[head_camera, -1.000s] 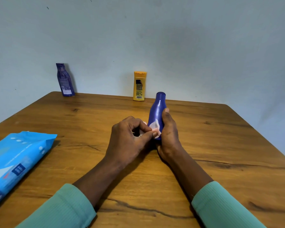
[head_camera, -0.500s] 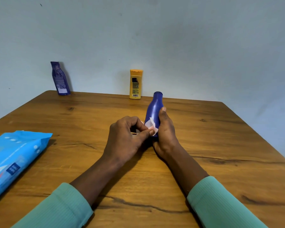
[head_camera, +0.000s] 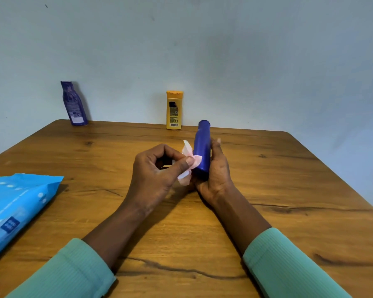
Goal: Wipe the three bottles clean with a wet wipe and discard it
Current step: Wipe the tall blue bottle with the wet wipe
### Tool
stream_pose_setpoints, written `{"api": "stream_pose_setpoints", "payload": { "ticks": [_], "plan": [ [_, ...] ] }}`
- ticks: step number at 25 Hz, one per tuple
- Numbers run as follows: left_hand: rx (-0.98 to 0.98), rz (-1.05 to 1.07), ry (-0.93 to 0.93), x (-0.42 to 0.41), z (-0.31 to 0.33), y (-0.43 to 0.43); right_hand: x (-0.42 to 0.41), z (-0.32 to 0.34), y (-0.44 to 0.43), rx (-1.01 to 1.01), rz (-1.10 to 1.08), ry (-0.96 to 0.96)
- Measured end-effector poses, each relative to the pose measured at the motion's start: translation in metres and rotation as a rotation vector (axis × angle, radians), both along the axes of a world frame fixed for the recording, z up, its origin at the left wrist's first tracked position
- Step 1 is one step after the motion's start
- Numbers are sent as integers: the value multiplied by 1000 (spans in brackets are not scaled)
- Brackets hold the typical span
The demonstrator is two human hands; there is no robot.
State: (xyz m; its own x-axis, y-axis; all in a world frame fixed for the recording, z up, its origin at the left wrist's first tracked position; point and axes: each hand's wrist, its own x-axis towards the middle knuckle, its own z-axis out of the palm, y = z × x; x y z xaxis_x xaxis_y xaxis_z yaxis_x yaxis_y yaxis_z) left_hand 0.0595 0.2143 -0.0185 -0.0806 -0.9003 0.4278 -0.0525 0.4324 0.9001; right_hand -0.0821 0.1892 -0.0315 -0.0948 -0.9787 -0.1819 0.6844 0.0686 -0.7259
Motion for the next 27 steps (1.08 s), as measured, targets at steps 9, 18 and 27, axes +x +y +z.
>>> {"api": "stream_pose_setpoints", "payload": {
  "ticks": [9,18,27],
  "plan": [
    [48,259,285,17,6,-17,10,13,23,-329,373,613],
    [-60,281,-60,6,-1,-7,11,8,16,-100,371,187],
    [-394,42,-539,3,2,5,3,7,13,-146,212,27]
  ]
}}
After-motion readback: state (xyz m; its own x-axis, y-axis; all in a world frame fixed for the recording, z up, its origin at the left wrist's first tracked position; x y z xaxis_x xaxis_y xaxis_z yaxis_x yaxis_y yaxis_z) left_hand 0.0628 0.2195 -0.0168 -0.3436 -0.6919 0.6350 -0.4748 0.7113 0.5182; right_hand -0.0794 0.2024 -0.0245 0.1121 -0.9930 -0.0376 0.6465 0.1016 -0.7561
